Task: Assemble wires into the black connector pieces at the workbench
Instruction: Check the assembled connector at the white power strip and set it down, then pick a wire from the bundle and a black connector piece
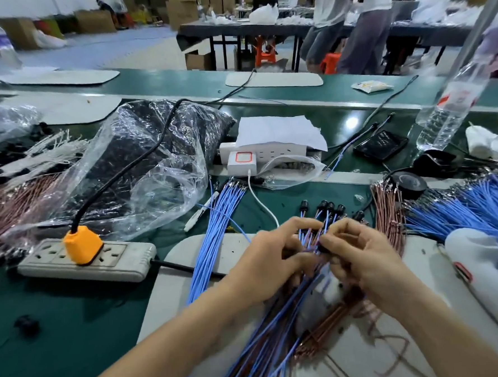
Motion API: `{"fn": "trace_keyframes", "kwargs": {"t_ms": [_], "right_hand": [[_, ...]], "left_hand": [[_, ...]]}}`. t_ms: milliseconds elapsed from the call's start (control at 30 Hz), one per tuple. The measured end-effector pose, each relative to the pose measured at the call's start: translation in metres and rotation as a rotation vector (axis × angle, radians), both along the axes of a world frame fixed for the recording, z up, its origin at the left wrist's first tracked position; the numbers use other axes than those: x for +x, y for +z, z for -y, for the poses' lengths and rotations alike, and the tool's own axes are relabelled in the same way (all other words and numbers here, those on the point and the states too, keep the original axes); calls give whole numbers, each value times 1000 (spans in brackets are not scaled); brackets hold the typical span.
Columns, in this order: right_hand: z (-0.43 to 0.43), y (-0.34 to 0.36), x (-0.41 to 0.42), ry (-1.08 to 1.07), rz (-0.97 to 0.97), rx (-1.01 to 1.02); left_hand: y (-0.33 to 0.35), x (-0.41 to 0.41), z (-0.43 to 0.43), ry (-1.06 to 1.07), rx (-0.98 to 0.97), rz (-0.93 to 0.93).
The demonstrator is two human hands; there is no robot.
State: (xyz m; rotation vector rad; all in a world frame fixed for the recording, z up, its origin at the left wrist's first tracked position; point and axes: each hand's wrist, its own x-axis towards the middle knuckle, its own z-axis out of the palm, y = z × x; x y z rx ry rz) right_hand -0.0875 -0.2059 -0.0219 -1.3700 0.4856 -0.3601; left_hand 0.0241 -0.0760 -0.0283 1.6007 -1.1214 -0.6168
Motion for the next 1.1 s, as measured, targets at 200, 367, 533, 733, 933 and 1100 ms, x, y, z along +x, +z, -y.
{"fn": "trace_keyframes", "kwargs": {"t_ms": [200, 367, 533, 733, 933, 1100], "right_hand": [[58, 56, -13, -349, 252, -30], [81, 58, 7, -398, 96, -478], [46, 15, 32, -278, -294, -989], [-26, -4, 54, -202, -8, -981], [-52, -27, 51, -131, -23, -762], [-55, -21, 46, 38, 51, -413]], "left_hand": [[49, 1, -43, -29, 40, -95], [62, -8, -89, -166, 510, 243], [42, 18, -81, 134, 685, 618], [8, 72, -38, 447, 778, 682], [9, 81, -50, 560, 613, 561], [12, 38, -54, 489, 152, 547]]}}
